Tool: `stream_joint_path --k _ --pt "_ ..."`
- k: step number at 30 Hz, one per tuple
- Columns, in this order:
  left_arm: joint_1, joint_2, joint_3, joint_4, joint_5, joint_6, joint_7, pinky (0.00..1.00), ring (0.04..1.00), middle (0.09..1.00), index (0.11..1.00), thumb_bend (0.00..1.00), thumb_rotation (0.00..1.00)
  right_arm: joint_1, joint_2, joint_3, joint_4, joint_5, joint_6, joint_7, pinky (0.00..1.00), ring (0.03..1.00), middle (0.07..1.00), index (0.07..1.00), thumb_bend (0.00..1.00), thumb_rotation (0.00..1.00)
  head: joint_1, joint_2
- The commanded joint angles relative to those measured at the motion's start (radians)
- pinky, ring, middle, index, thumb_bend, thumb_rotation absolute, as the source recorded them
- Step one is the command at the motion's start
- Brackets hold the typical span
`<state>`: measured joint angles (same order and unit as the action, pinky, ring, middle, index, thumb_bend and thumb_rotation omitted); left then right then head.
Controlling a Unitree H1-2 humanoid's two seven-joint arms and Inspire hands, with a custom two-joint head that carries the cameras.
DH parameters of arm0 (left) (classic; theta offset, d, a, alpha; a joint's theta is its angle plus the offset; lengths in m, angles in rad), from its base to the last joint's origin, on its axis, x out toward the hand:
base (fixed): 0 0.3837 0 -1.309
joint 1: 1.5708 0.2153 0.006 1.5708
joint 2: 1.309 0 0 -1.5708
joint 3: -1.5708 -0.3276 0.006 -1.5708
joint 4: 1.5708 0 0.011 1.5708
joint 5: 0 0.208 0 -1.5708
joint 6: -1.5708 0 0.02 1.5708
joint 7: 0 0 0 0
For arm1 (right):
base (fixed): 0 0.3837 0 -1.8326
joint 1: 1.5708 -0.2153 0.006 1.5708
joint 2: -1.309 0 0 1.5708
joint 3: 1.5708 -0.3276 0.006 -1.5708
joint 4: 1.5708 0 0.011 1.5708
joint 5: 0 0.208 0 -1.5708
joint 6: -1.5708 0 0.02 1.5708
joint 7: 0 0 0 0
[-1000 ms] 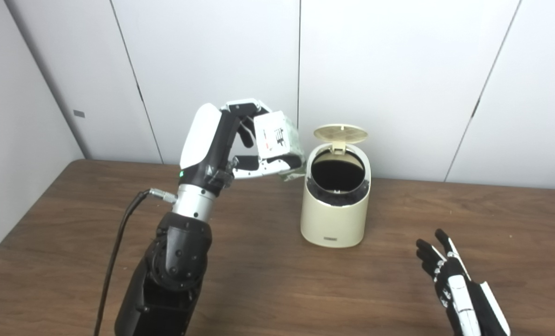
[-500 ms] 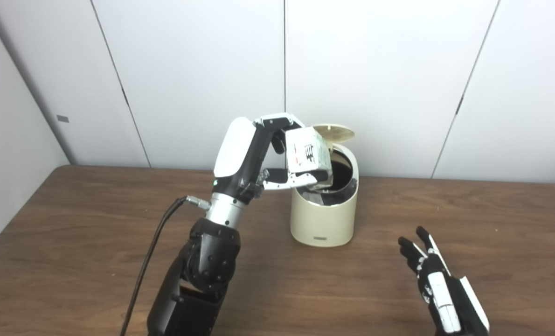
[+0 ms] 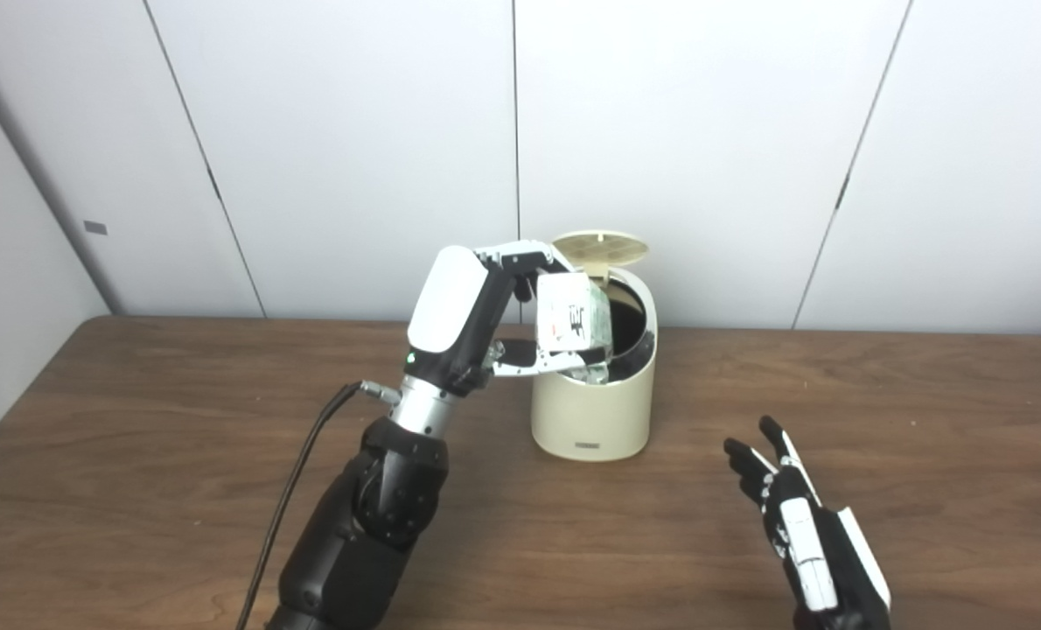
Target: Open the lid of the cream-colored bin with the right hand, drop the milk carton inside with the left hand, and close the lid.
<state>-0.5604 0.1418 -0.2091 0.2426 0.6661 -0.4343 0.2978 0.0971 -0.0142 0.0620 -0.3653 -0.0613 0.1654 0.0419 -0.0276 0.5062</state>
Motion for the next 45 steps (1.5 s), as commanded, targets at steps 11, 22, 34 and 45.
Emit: stream_joint_path --k 11,22,34,45 --pt "-0.087 0.042 -0.044 0.007 0.073 -0.035 0.100 0.35 0.453 0.498 0.455 0.48 0.00 -0.020 0.003 0.011 -0.036 -0.004 -0.017 0.002 0.89 0.911 0.889 0.982 0.57 0.99 -0.002 0.003" --pt "-0.107 0.037 -0.059 0.036 0.057 -0.035 0.126 0.36 0.447 0.506 0.459 0.48 0.00 -0.019 -0.006 0.020 -0.049 -0.008 0.008 0.010 0.85 0.899 0.886 0.972 0.54 0.99 -0.007 0.006" --pt "-0.138 0.075 -0.146 0.098 0.111 -0.035 0.264 0.37 0.458 0.483 0.452 0.48 0.00 -0.010 -0.011 0.027 -0.074 0.000 0.040 0.016 0.87 0.914 0.895 0.973 0.53 1.00 -0.007 0.012" --pt "-0.152 0.088 -0.176 0.137 0.126 -0.035 0.310 0.36 0.454 0.485 0.456 0.48 0.00 -0.006 -0.011 0.028 -0.081 0.009 0.042 0.016 0.90 0.923 0.893 0.977 0.54 0.99 -0.011 0.016"
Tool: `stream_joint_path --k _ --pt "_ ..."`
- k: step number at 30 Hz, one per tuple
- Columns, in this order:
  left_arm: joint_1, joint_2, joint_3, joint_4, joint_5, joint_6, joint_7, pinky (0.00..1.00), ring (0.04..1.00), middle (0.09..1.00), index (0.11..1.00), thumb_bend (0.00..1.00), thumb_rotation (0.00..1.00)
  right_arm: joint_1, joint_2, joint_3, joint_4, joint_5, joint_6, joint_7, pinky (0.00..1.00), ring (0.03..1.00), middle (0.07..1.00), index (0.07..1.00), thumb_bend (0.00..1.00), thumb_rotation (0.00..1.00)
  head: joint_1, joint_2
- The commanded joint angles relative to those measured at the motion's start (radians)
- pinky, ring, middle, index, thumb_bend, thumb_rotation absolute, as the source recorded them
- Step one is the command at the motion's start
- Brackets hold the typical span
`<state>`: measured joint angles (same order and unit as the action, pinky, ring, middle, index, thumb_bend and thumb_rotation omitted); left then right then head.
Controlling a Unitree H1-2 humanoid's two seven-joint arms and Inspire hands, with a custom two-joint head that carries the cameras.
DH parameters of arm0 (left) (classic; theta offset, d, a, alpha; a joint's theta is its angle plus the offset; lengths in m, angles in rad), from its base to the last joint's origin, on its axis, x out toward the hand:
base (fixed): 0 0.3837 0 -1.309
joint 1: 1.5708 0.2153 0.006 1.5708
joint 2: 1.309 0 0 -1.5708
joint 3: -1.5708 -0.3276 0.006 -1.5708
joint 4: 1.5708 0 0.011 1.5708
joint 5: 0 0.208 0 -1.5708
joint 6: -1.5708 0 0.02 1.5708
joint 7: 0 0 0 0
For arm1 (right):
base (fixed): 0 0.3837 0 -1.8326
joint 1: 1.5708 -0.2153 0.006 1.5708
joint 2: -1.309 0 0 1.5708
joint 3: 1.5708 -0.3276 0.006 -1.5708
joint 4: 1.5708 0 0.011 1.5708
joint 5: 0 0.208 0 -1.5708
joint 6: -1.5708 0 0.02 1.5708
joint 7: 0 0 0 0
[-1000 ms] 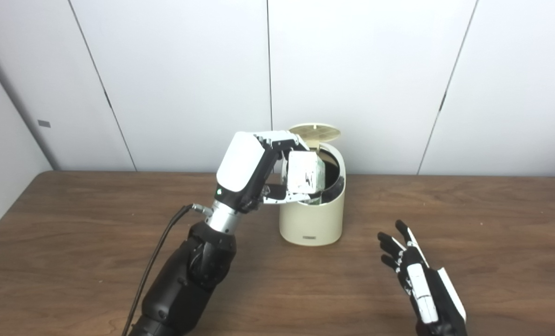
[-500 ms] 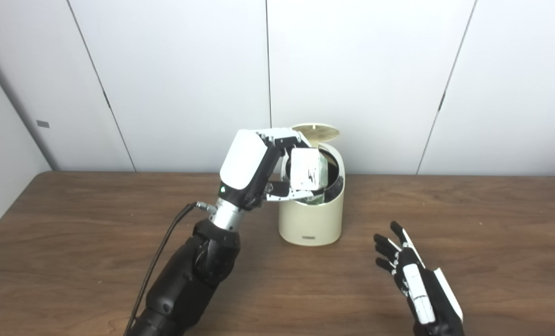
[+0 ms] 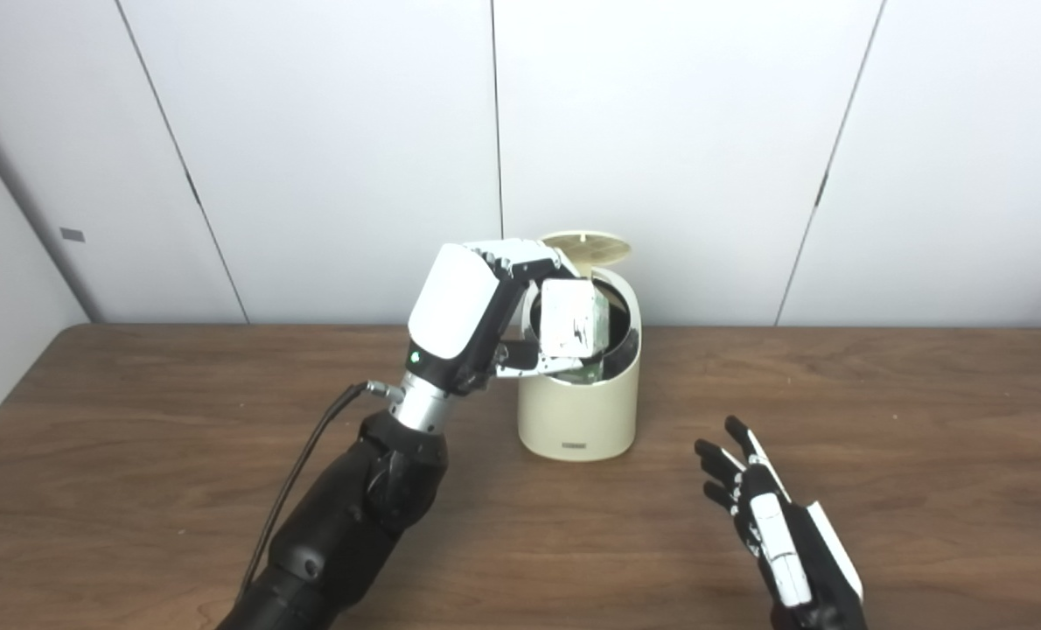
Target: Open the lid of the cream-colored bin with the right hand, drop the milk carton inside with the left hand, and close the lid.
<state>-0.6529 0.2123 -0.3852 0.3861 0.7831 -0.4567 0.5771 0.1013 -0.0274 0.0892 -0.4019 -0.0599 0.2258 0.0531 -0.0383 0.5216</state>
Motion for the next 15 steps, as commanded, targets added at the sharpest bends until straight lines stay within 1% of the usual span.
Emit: stream_joint_path --k 1,4,7,11,15 --pt "-0.060 0.018 -0.002 -0.004 0.013 -0.013 0.035 0.36 0.453 0.485 0.456 0.48 0.00 -0.009 0.002 0.001 -0.044 0.007 -0.019 0.005 0.90 0.924 0.892 0.976 0.54 0.99 0.001 0.000" --pt "-0.067 0.022 -0.014 0.008 0.019 -0.013 0.052 0.37 0.450 0.482 0.456 0.48 0.00 -0.008 0.002 0.001 -0.043 0.007 -0.024 0.004 0.90 0.921 0.888 0.972 0.55 0.99 0.002 0.000" --pt "-0.074 0.027 -0.023 0.023 0.026 -0.013 0.061 0.37 0.448 0.487 0.458 0.48 0.00 -0.008 0.004 0.002 -0.051 0.005 -0.009 0.003 0.90 0.919 0.887 0.975 0.56 0.99 0.003 0.000" --pt "-0.076 0.029 -0.024 0.032 0.026 -0.013 0.057 0.38 0.449 0.492 0.456 0.48 0.00 -0.006 0.002 0.002 -0.052 0.010 -0.013 0.006 0.90 0.923 0.890 0.976 0.56 0.99 0.004 0.002" --pt "-0.078 0.033 -0.021 0.046 0.071 -0.009 0.063 0.37 0.449 0.498 0.457 0.48 0.00 -0.003 0.000 0.005 -0.057 0.008 -0.010 0.008 0.91 0.921 0.888 0.979 0.56 0.99 0.004 0.002"
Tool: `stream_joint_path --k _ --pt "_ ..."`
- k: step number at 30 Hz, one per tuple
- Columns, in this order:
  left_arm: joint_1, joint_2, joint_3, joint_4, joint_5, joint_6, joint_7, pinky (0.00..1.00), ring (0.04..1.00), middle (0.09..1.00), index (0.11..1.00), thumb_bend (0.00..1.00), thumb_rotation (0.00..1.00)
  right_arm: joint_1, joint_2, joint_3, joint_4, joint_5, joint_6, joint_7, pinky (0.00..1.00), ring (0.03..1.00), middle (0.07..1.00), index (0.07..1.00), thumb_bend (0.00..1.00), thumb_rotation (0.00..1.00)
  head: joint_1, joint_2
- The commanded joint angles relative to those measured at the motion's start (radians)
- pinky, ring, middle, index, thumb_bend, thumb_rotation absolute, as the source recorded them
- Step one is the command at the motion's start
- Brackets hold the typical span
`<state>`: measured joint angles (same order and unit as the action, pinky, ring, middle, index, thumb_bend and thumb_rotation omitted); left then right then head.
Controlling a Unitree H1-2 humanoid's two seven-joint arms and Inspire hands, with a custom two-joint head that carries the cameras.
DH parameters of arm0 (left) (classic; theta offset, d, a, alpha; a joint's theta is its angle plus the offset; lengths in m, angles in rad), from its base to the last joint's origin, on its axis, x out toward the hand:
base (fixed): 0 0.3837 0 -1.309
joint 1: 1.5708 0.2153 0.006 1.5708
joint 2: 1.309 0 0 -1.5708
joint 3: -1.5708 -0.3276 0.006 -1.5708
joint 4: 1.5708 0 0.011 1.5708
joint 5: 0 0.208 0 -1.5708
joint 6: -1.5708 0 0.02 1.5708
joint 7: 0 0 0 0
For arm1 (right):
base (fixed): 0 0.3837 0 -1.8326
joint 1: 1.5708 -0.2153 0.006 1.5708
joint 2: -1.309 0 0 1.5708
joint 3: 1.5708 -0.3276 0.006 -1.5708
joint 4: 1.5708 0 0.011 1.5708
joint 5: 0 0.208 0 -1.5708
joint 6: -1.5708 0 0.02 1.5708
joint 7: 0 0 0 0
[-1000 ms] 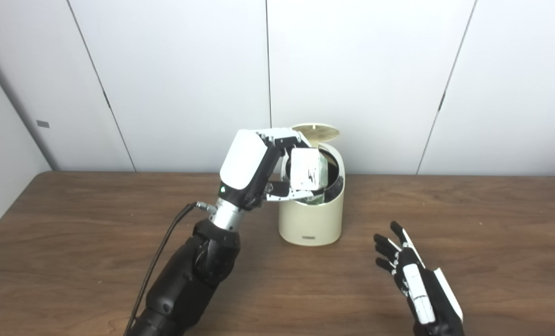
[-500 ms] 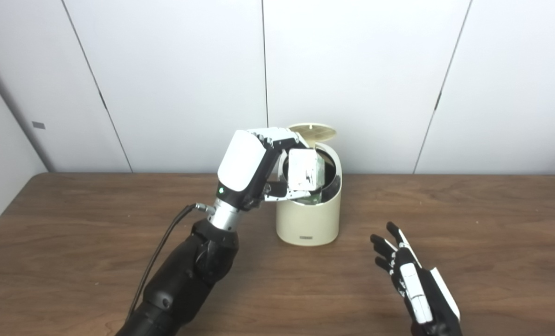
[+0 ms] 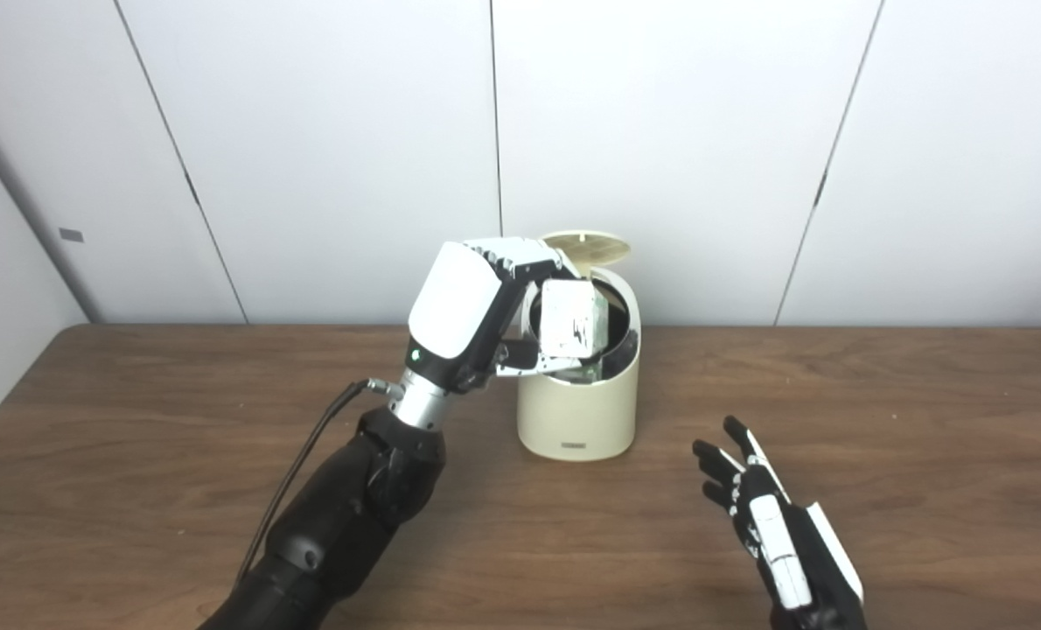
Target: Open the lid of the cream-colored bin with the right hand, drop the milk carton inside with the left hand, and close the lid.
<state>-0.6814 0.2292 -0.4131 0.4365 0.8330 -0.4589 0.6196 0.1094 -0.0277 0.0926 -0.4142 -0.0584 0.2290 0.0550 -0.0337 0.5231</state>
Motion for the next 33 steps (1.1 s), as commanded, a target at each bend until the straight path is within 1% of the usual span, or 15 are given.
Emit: stream_joint_path --k 1,8,11,19,23,27,33 --pt "-0.051 0.018 0.007 -0.003 0.031 -0.007 0.022 0.37 0.449 0.498 0.457 0.48 0.00 -0.010 0.000 0.002 -0.045 0.005 -0.013 0.006 0.91 0.921 0.887 0.979 0.56 0.99 -0.001 0.001" --pt "-0.054 0.012 0.017 0.015 0.054 -0.006 0.026 0.37 0.446 0.493 0.456 0.48 0.00 -0.005 -0.003 0.006 -0.044 -0.003 -0.018 0.006 0.90 0.918 0.876 0.972 0.57 1.00 -0.002 0.002" --pt "-0.058 0.012 0.014 0.028 0.062 -0.008 0.035 0.37 0.444 0.489 0.458 0.48 0.00 -0.003 0.000 0.006 -0.047 0.003 -0.016 0.005 0.91 0.923 0.878 0.972 0.58 0.98 -0.002 0.004" --pt "-0.058 0.009 0.019 0.043 0.065 -0.004 0.029 0.35 0.444 0.486 0.461 0.48 0.00 -0.003 0.000 0.008 -0.050 -0.003 -0.012 0.004 0.90 0.917 0.875 0.974 0.58 0.99 -0.004 0.004" --pt "-0.052 0.006 0.027 0.039 0.055 0.002 0.008 0.37 0.454 0.496 0.475 0.48 0.00 -0.003 0.000 0.007 -0.049 -0.001 -0.013 0.004 0.90 0.912 0.870 0.971 0.58 0.99 -0.004 0.004" --pt "-0.051 0.000 0.036 0.043 0.040 -0.002 0.000 0.37 0.449 0.491 0.478 0.48 0.00 0.000 0.002 0.009 -0.062 0.000 0.008 0.005 0.90 0.908 0.853 0.961 0.58 0.98 -0.005 0.007" --pt "-0.039 -0.013 0.059 0.022 0.029 0.038 -0.052 0.37 0.462 0.492 0.474 0.48 0.00 0.002 0.004 0.010 -0.079 0.007 0.026 0.006 0.89 0.900 0.841 0.955 0.58 0.98 -0.005 0.009"
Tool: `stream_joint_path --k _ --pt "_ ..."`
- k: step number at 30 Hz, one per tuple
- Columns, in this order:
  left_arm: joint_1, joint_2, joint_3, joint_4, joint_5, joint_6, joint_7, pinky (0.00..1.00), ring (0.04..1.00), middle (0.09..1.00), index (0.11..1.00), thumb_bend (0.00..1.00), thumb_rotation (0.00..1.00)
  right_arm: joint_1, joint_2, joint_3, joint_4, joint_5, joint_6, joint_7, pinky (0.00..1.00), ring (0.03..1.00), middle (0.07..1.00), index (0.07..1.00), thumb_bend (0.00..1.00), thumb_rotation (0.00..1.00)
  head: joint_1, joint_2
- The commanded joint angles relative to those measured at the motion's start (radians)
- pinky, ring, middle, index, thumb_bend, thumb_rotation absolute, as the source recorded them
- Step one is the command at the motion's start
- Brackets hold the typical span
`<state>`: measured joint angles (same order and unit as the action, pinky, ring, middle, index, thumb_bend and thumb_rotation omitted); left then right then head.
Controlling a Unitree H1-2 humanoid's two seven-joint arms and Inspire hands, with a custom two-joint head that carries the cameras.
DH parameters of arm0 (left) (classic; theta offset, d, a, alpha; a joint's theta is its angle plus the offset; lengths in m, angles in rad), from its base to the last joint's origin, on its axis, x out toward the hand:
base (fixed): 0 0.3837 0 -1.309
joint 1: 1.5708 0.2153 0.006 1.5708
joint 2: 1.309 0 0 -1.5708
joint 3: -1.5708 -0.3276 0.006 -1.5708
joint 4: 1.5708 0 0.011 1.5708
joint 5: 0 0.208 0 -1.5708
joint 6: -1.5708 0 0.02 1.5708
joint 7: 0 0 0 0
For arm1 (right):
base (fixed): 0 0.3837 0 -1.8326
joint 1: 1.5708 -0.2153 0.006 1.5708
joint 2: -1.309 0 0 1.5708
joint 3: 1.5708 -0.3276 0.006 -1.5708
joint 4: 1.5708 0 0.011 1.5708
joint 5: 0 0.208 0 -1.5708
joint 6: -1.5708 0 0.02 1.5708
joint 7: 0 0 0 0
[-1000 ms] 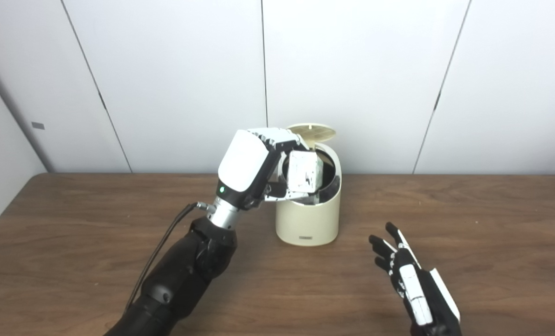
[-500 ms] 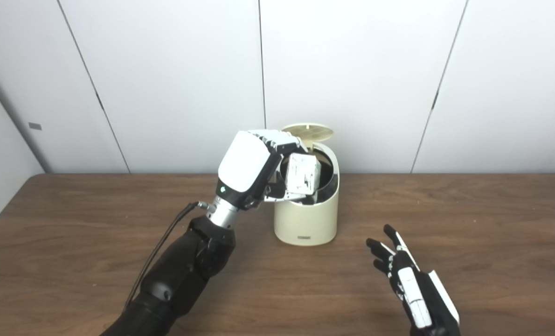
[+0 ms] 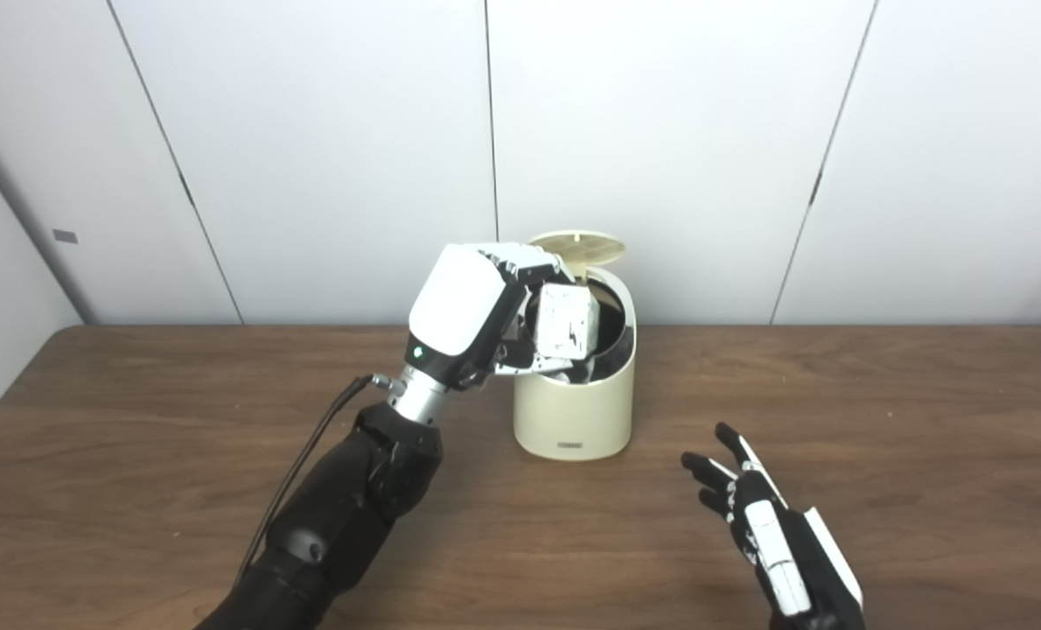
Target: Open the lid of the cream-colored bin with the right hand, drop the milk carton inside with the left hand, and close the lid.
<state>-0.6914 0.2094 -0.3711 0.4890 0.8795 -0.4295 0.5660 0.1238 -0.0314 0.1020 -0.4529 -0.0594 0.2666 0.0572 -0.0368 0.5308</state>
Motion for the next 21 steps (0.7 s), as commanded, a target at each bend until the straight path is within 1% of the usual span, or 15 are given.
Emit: stream_joint_path --k 1,3,5,6,7,8,11,14,17,21 --pt "-0.026 0.005 0.020 -0.038 -0.018 0.015 -0.007 0.37 0.465 0.495 0.473 0.48 0.00 -0.013 0.007 0.001 -0.042 0.008 -0.009 0.003 0.89 0.900 0.838 0.953 0.58 0.98 -0.001 0.001" --pt "-0.022 0.002 0.025 -0.052 -0.016 0.035 -0.024 0.43 0.463 0.508 0.476 0.50 0.00 -0.013 0.007 0.000 -0.042 0.011 -0.010 0.004 0.89 0.898 0.833 0.948 0.59 0.98 0.000 0.003" --pt "-0.019 0.001 0.029 -0.062 -0.013 0.051 -0.043 0.45 0.507 0.536 0.483 0.52 0.03 -0.014 0.005 0.000 -0.041 0.012 -0.013 0.005 0.89 0.897 0.830 0.950 0.59 0.98 0.000 0.002" --pt "-0.018 0.001 0.030 -0.065 -0.016 0.054 -0.053 0.45 0.508 0.548 0.496 0.62 0.05 -0.014 0.004 0.000 -0.040 0.009 -0.013 0.004 0.88 0.894 0.826 0.950 0.59 0.98 0.000 0.002" --pt "-0.017 0.001 0.031 -0.068 -0.019 0.056 -0.064 0.44 0.508 0.554 0.518 0.81 0.06 -0.015 0.005 0.000 -0.041 0.008 -0.012 0.003 0.88 0.891 0.823 0.950 0.59 0.98 0.001 0.001" --pt "-0.014 0.003 0.031 -0.074 -0.022 0.062 -0.081 0.45 0.511 0.565 0.540 0.94 0.08 -0.015 0.006 -0.001 -0.041 0.008 -0.010 0.002 0.88 0.888 0.819 0.949 0.60 0.98 0.001 0.001" --pt "-0.008 0.002 0.038 -0.088 -0.044 0.071 -0.127 0.45 0.524 0.582 0.561 0.99 0.10 -0.016 0.006 -0.002 -0.041 0.011 -0.011 0.002 0.87 0.882 0.814 0.951 0.61 0.97 0.001 0.000" --pt "-0.005 -0.001 0.047 -0.097 -0.069 0.070 -0.157 0.46 0.536 0.598 0.573 1.00 0.09 -0.016 0.004 -0.002 -0.043 0.014 -0.008 0.005 0.87 0.881 0.813 0.951 0.59 0.97 0.001 0.000" --pt "-0.004 -0.002 0.051 -0.102 -0.072 0.068 -0.158 0.45 0.529 0.598 0.575 1.00 0.07 -0.017 0.002 -0.003 -0.042 0.016 -0.009 0.006 0.87 0.879 0.812 0.952 0.58 0.97 0.005 0.001" --pt "-0.007 0.000 0.050 -0.098 -0.059 0.068 -0.148 0.45 0.522 0.593 0.574 1.00 0.09 -0.017 -0.002 -0.002 -0.042 0.015 -0.010 0.010 0.87 0.878 0.811 0.951 0.59 0.98 0.005 0.001"
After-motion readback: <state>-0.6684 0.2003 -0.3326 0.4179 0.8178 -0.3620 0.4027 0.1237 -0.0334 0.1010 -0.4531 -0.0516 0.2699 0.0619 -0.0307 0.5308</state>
